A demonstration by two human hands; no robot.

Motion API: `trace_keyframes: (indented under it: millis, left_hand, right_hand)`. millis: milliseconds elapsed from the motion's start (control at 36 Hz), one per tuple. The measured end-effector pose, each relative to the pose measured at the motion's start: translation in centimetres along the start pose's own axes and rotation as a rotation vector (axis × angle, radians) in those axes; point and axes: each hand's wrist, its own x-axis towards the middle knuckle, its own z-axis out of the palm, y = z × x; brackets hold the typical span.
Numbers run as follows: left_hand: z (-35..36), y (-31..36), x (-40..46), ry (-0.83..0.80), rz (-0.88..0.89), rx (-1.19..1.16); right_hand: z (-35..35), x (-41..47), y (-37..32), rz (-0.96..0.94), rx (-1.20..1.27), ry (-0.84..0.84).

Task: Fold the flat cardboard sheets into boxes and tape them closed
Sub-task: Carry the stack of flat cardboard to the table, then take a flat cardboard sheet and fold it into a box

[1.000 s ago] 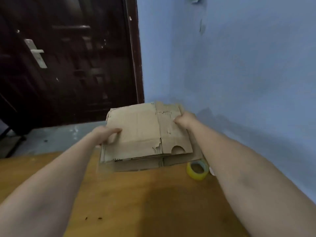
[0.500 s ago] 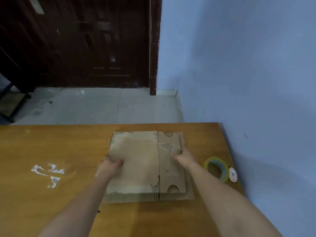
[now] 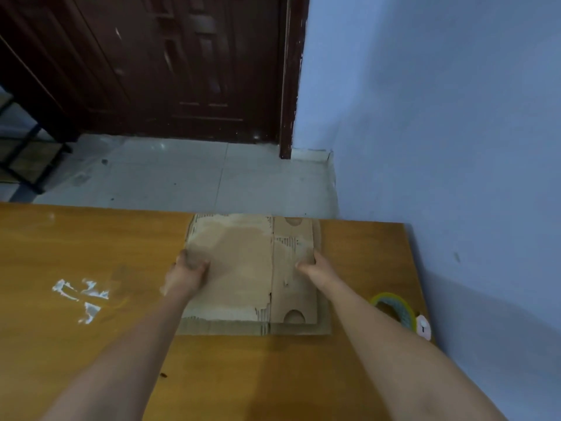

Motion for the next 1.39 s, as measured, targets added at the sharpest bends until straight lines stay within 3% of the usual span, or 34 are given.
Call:
trace_keyframes:
  millis: [222,417,556,694,1083,1222,1389]
  left_hand:
    - [-0.1,2.0,-2.2,0.102,0.061,0.001]
    - [0.1,1.7,-6.0,0.057,0.046,-0.521]
    - [-0.8,0.7,-8.7,0.019,0.004,-0.699]
    - [-1.3,-0.1,-12.0,-0.027,0.158,-0.803]
    - [0.2,-6.7,-16.3,-0.253,0.425,-0.666]
    - [0.3,-9.1,-18.4,-0.3,0.611,-0.615]
    - [1.4,-10.4,-19.2,-0.281,0.732,-0.339]
  right_hand:
    - [0.1,0.8,1.1,-0.043,0.097,0.049]
    - [-1.0,-5.9,-1.3,-0.074,0.279,0.19]
    - [-2.2,-8.6,-1.1,-0.085,0.395,0.177]
    - [-3.1,-10.8,-0.1,-0.109,0.449,0.15]
    - [-2.0,-19.7,4.1,-0.199,0.817,0.245]
    - [0.2,-22.6,5.3,-0.197,0.982,0.219]
    - [2.3,-25.2,5.7,-0.135,1.08,0.055]
